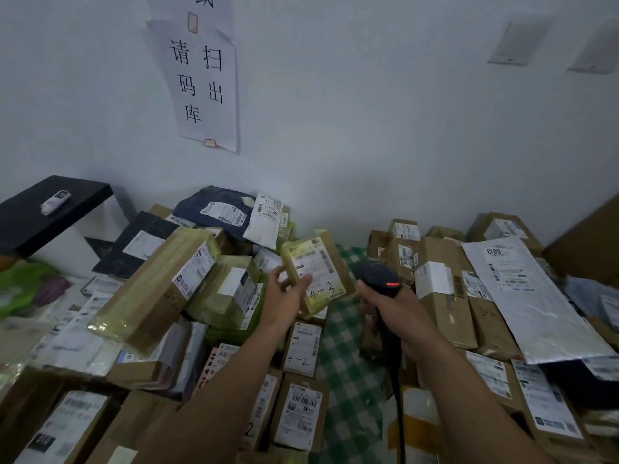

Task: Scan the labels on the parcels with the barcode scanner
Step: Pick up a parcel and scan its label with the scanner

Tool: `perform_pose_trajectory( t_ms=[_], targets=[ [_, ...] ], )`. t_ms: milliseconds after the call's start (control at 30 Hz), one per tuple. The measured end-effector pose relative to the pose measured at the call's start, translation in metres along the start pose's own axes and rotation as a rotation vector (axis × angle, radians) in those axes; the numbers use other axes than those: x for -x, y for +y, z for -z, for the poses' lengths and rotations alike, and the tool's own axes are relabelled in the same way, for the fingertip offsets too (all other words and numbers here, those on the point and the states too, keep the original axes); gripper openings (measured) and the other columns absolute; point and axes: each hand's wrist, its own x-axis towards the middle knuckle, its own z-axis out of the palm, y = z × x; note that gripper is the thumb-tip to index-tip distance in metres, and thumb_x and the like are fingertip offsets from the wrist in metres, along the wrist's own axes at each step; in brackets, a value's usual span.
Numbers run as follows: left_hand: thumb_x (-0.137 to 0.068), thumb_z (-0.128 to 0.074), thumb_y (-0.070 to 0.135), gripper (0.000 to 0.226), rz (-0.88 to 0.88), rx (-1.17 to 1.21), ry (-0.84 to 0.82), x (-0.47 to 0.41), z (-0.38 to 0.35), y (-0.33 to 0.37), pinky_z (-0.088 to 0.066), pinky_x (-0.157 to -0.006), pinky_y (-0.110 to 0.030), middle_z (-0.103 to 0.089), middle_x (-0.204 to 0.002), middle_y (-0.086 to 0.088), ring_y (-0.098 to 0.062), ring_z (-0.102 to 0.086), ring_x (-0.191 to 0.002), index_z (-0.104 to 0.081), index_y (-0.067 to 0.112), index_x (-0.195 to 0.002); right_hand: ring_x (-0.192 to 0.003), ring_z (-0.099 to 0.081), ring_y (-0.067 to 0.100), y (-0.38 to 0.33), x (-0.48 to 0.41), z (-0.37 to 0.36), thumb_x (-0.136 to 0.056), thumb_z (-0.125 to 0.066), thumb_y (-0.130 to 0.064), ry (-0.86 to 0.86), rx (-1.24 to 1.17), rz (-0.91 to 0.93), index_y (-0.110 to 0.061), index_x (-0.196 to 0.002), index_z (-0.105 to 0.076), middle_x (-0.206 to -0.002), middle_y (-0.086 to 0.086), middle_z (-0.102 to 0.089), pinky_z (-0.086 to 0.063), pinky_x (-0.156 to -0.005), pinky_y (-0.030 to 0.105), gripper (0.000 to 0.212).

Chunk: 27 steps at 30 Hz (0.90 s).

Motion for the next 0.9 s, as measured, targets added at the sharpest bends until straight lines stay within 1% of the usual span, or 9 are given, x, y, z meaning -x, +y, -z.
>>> perform_pose_trajectory(
  t_ms=[67,133,233,267,300,400,500,600,900],
  targets=[
    [-0.093,-0.073,0.024,0.039,0.074,0.071,0.017,-0.001,-0.004,-0.007,-0.063,-0.082,-0.047,-0.071,-0.122,-0.009,-0.025,-0.075,-0.099,-0.05,0.032,-0.124,-0.095,-0.068,0.015,0.002,-0.014,0.003,-0.09,-0.077,-0.041,0.055,-0.011,-0.003,-0.034,-0.114,-0.067,-0.104,-0.005,-0.074,-0.053,-0.069,0.027,0.027],
    [-0.094,-0.073,0.023,0.036,0.105,0.095,0.037,-0.008,-0.01,-0.01,-0.064,-0.081,-0.045,-0.073,-0.118,-0.008,-0.025,-0.076,-0.098,-0.051,0.032,-0.122,-0.091,-0.066,0.012,0.002,-0.03,0.002,-0.091,-0.076,-0.04,0.059,-0.016,-0.016,-0.035,-0.11,-0.066,-0.099,-0.009,-0.072,-0.05,-0.067,0.027,0.023],
    [-0.091,-0.075,0.02,0.048,0.099,0.122,0.067,-0.036,-0.022,-0.001,-0.064,-0.081,-0.049,-0.071,-0.123,-0.006,-0.026,-0.075,-0.101,-0.049,0.032,-0.129,-0.076,-0.066,0.011,-0.003,-0.06,-0.001,-0.09,-0.077,-0.04,0.029,-0.017,-0.019,-0.028,-0.098,-0.07,-0.069,-0.017,-0.069,-0.049,-0.068,0.028,0.016],
    [-0.09,-0.077,0.019,0.054,0.087,0.133,0.087,-0.049,-0.027,0.004,-0.064,-0.081,-0.048,-0.069,-0.125,-0.005,-0.026,-0.074,-0.103,-0.047,0.03,-0.133,-0.072,-0.068,0.009,-0.007,-0.072,-0.003,-0.091,-0.077,-0.038,0.024,-0.02,-0.015,-0.027,-0.095,-0.07,-0.065,-0.017,-0.07,-0.049,-0.067,0.027,0.013],
    [-0.089,-0.078,0.017,0.059,0.072,0.132,0.103,-0.063,-0.031,0.009,-0.064,-0.081,-0.045,-0.067,-0.128,-0.004,-0.025,-0.072,-0.105,-0.046,0.028,-0.137,-0.072,-0.07,0.008,-0.012,-0.085,-0.005,-0.091,-0.077,-0.036,0.023,-0.033,-0.014,-0.028,-0.094,-0.07,-0.067,-0.017,-0.072,-0.051,-0.067,0.027,0.011],
    [-0.088,-0.078,0.011,0.064,0.029,0.084,0.133,-0.108,-0.043,0.028,-0.064,-0.078,-0.037,-0.064,-0.126,-0.003,-0.02,-0.069,-0.104,-0.042,0.024,-0.14,-0.09,-0.074,0.014,-0.023,-0.128,-0.013,-0.09,-0.078,-0.036,0.01,-0.073,-0.031,-0.031,-0.098,-0.073,-0.086,-0.011,-0.078,-0.057,-0.073,0.033,0.011],
    [-0.088,-0.078,0.008,0.063,0.03,0.04,0.14,-0.161,-0.051,0.032,-0.063,-0.084,-0.045,-0.064,-0.132,-0.007,-0.023,-0.07,-0.107,-0.043,0.023,-0.138,-0.096,-0.074,0.016,-0.02,-0.174,-0.019,-0.089,-0.079,-0.039,0.001,-0.07,-0.049,-0.03,-0.099,-0.075,-0.097,-0.007,-0.079,-0.06,-0.078,0.035,0.013],
    [-0.089,-0.077,0.007,0.068,0.036,-0.046,0.133,-0.204,-0.059,0.024,-0.064,-0.079,-0.041,-0.062,-0.135,-0.006,-0.02,-0.07,-0.104,-0.041,0.024,-0.144,-0.097,-0.075,0.018,-0.002,-0.214,-0.023,-0.088,-0.08,-0.041,-0.007,-0.045,-0.098,-0.028,-0.106,-0.075,-0.1,-0.004,-0.079,-0.062,-0.091,0.045,0.023],
    [-0.089,-0.075,0.013,0.071,0.114,-0.246,0.009,-0.295,-0.077,-0.043,-0.059,-0.095,-0.05,-0.061,-0.138,-0.004,-0.025,-0.067,-0.115,-0.041,0.025,-0.151,-0.091,-0.076,0.019,0.061,-0.278,-0.02,-0.086,-0.081,-0.043,0.023,-0.017,-0.23,-0.024,-0.116,-0.073,-0.098,-0.001,-0.079,-0.063,-0.087,0.041,0.036]
  ],
)
